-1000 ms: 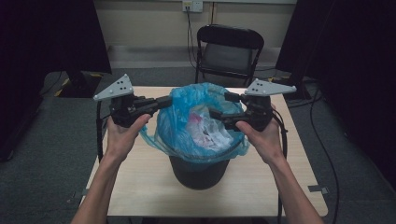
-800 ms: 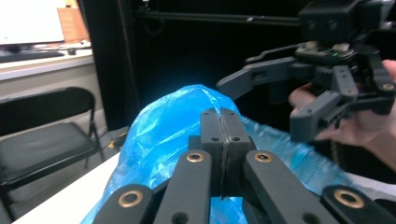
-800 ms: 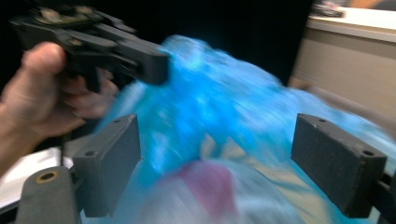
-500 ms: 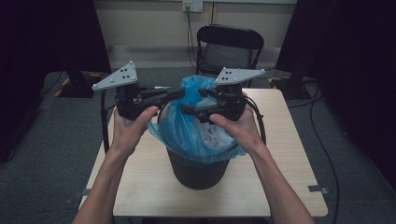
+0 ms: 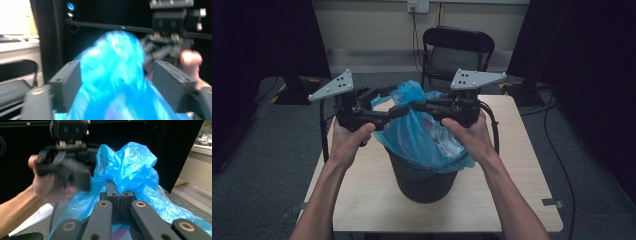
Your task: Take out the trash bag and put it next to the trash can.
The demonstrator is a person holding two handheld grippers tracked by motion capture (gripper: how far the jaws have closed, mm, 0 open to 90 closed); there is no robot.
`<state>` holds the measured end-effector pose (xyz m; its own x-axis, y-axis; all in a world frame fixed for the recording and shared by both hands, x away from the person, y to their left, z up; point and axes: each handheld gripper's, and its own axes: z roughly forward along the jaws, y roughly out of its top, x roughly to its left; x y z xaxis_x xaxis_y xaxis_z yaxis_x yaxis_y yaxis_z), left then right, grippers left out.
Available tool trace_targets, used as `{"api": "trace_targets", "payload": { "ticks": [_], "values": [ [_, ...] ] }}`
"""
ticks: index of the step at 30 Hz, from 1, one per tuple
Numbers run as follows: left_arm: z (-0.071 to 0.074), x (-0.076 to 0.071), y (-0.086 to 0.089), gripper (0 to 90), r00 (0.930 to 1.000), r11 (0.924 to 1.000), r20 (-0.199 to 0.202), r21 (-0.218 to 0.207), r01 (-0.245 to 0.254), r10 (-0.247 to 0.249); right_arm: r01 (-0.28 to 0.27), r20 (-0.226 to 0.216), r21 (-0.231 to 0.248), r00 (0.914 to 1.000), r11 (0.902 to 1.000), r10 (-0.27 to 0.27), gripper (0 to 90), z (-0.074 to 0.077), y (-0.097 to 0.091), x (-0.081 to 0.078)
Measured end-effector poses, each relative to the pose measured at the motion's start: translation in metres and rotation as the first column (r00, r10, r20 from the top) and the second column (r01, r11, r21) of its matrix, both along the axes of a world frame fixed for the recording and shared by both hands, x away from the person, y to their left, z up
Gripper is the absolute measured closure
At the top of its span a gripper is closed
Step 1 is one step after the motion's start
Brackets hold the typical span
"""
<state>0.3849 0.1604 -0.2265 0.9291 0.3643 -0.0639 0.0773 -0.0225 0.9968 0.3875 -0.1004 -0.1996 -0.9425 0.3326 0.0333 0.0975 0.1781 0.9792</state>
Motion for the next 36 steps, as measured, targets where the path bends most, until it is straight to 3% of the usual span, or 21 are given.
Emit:
{"api": "trace_targets", "payload": {
  "ticks": [2, 5, 9, 10, 11, 12, 14, 16, 17, 18, 27, 36],
  "values": [
    [-0.003, -0.001, -0.014, 21.9, 0.9996, 0.9971, 0.015, 0.073, 0.020, -0.022, -0.001, 0.008, 0.017, 1.0000, 0.9999, 0.001, 90.0, 0.009, 0.000, -0.001],
    [-0.004, -0.002, -0.023, 33.7, 0.9985, 0.9931, 0.034, 0.111, 0.040, -0.044, 0.001, 0.024, 0.040, 0.9997, 0.9992, -0.002, 90.0, 0.017, 0.000, -0.004],
    [0.000, -0.005, -0.024, 80.8, 0.9954, 0.9942, 0.056, 0.078, 0.073, -0.078, -0.003, 0.026, 0.042, 0.9997, 0.9991, 0.002, 89.9, 0.022, -0.001, -0.007],
    [0.001, -0.005, -0.023, 87.8, 0.9954, 0.9946, 0.056, 0.074, 0.073, -0.077, 0.002, 0.021, 0.050, 0.9998, 0.9988, -0.003, 88.1, 0.022, -0.003, -0.007],
    [0.001, -0.005, -0.023, 89.2, 0.9954, 0.9946, 0.056, 0.074, 0.073, -0.077, 0.002, 0.021, 0.050, 0.9998, 0.9988, -0.003, 88.1, 0.022, -0.003, -0.007],
    [0.003, -0.006, -0.020, 89.5, 0.9958, 0.9952, 0.062, 0.074, 0.064, -0.068, 0.031, 0.021, 0.048, 0.9993, 0.9984, -0.032, 63.2, 0.021, -0.007, -0.008],
    [0.005, -0.007, -0.016, 89.6, 0.9954, 0.9962, 0.068, 0.061, 0.063, -0.067, 0.084, 0.020, 0.035, 0.9962, 0.9959, -0.085, 42.4, 0.019, -0.012, -0.009],
    [0.007, -0.007, -0.012, 89.6, 0.9956, 0.9969, 0.069, 0.052, 0.059, -0.063, 0.104, 0.008, 0.039, 0.9945, 0.9938, -0.104, 32.9, 0.016, -0.021, -0.008],
    [0.007, -0.007, -0.012, 89.6, 0.9956, 0.9969, 0.069, 0.052, 0.059, -0.063, 0.104, 0.008, 0.039, 0.9945, 0.9938, -0.104, 32.9, 0.016, -0.021, -0.008],
    [0.008, -0.007, -0.008, 89.6, 0.9957, 0.9975, 0.070, 0.043, 0.057, -0.060, 0.131, -0.006, 0.040, 0.9914, 0.9906, -0.130, 27.2, 0.011, -0.033, -0.006],
    [0.017, -0.007, 0.010, 89.6, 0.9951, 0.9992, 0.091, 0.006, 0.039, -0.039, 0.187, -0.050, 0.047, 0.9815, 0.9812, -0.185, 21.1, -0.014, -0.080, -0.002],
    [0.026, -0.013, 0.022, 89.6, 0.9933, 0.9995, 0.112, -0.005, 0.030, -0.029, 0.284, -0.091, 0.047, 0.9559, 0.9577, -0.279, 16.2, -0.035, -0.116, 0.004]
  ]
}}
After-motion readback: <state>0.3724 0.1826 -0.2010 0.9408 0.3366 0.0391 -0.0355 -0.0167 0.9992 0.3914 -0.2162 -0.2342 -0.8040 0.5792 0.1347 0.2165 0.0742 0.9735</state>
